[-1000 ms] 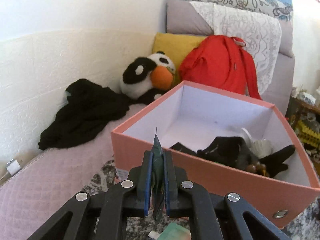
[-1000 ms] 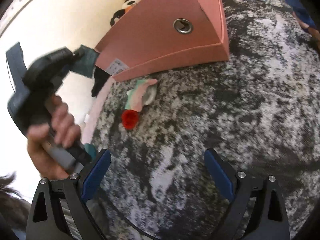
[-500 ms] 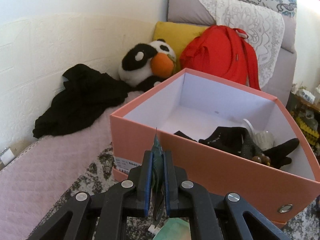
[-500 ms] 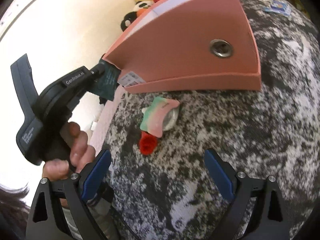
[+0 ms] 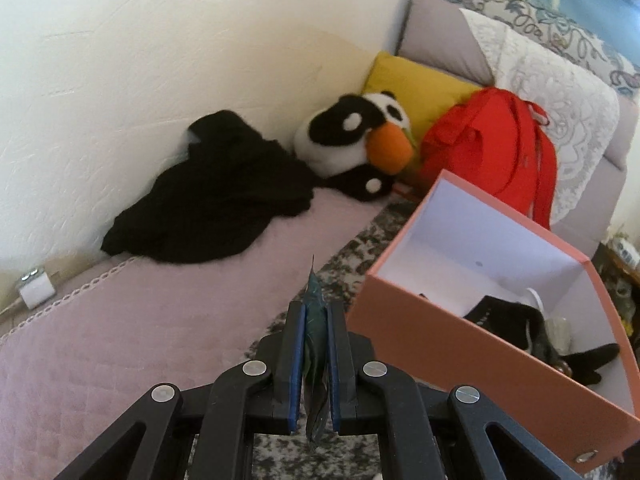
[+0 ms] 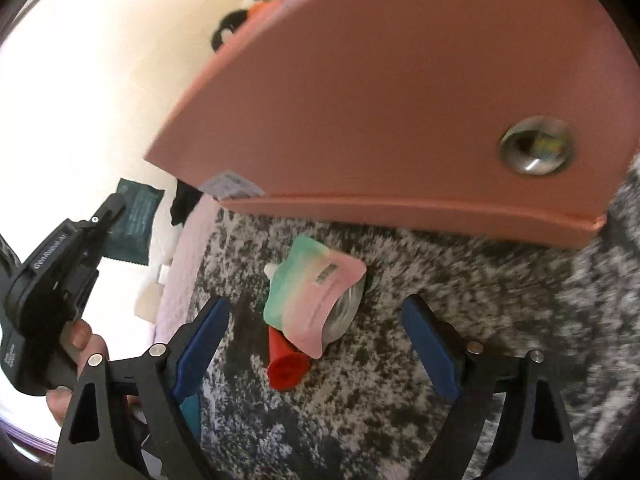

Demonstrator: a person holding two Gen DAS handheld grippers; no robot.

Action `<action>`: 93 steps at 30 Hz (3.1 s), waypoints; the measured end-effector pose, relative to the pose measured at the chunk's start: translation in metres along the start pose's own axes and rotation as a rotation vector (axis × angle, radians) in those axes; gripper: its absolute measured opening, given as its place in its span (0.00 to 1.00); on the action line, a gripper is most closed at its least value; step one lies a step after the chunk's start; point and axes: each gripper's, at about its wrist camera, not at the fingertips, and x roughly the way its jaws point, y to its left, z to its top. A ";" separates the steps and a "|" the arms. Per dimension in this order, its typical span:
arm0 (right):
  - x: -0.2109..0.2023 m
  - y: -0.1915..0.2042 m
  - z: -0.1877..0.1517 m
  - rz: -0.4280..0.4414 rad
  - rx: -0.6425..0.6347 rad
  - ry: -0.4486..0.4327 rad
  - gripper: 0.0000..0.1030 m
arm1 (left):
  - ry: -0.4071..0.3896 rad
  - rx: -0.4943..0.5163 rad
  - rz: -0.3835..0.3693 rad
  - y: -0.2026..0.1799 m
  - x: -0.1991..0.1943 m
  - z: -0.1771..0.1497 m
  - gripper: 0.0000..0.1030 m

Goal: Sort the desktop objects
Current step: 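Hold the green card above the box with the left tool while the right tool reaches the pink-green pouch, then grasp the pink-green pouch with the right tool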

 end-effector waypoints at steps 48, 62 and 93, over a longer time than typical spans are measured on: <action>0.033 -0.003 -0.023 0.118 0.296 -0.058 0.15 | 0.023 0.027 -0.070 -0.009 -0.002 -0.004 0.05; -0.130 0.099 -0.017 -0.060 -0.230 -0.400 0.00 | -0.042 0.107 -0.169 -0.039 -0.033 -0.006 0.05; -0.102 0.044 -0.162 -0.459 -0.368 0.157 0.18 | -0.045 0.185 -0.219 -0.067 -0.046 -0.014 0.05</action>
